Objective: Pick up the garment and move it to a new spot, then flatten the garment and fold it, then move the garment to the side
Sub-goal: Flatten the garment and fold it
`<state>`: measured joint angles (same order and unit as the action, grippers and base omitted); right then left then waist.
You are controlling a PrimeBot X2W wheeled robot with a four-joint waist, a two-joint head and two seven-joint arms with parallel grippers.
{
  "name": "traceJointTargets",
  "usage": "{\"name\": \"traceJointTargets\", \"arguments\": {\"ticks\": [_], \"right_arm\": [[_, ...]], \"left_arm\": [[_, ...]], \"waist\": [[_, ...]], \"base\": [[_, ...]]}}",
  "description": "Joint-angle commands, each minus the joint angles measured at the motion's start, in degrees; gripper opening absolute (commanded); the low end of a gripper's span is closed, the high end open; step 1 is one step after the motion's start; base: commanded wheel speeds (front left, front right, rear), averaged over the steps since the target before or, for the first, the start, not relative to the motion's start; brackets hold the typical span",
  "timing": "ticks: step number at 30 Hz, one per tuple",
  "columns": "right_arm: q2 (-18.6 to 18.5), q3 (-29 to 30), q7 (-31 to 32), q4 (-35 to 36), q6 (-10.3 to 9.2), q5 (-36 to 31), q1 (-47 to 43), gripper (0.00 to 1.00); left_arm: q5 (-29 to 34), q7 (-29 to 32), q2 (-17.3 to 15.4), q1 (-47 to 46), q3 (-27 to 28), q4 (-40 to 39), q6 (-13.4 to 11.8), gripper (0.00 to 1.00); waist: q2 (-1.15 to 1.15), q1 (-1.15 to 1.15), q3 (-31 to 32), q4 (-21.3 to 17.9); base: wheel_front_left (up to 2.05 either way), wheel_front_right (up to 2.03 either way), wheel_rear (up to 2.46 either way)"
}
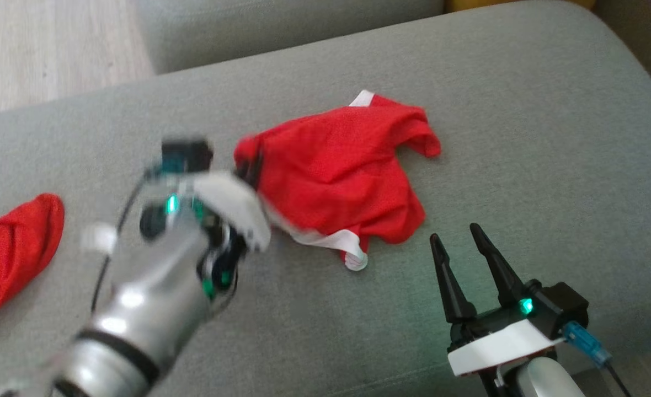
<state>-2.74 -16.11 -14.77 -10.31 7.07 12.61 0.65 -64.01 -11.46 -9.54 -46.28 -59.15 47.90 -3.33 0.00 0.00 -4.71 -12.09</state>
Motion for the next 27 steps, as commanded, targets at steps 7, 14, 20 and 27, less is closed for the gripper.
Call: {"name": "traceJointTargets", "arguments": {"ticks": [7,14,20,27], "right_arm": [[-0.1,-0.3,-0.2,1.8,0.42,-1.7,2.0,1.0],[-0.1,1.0,-0.2,2.2,0.42,-2.7,1.7,1.0],[-0.1,1.1,-0.2,2.3,0.42,-2.8,1.7,1.0],[-0.1,0.9,-0.2,2.1,0.42,-3.2,2.6,1.0]], "left_arm": [[4.7,-3.5,-1.1,4.9,5.7,-5.6,-0.3,1.0],[29.0,-3.5,-7.6,16.4,14.4,-25.2,-8.6,1.0],[37.8,-3.5,-12.8,24.3,19.3,-31.9,-10.9,1.0],[36.5,-3.5,-9.5,24.0,23.8,-27.1,-3.2,1.0]], "waist": [[0.0,0.0,-2.7,2.8],[0.0,0.0,-3.6,4.0],[0.0,0.0,-4.3,4.7],[0.0,0.0,-6.0,4.9]], "base": [[0.0,0.0,0.0],[0.0,0.0,0.0],[0.0,0.0,0.0],[0.0,0.0,0.0]]}}
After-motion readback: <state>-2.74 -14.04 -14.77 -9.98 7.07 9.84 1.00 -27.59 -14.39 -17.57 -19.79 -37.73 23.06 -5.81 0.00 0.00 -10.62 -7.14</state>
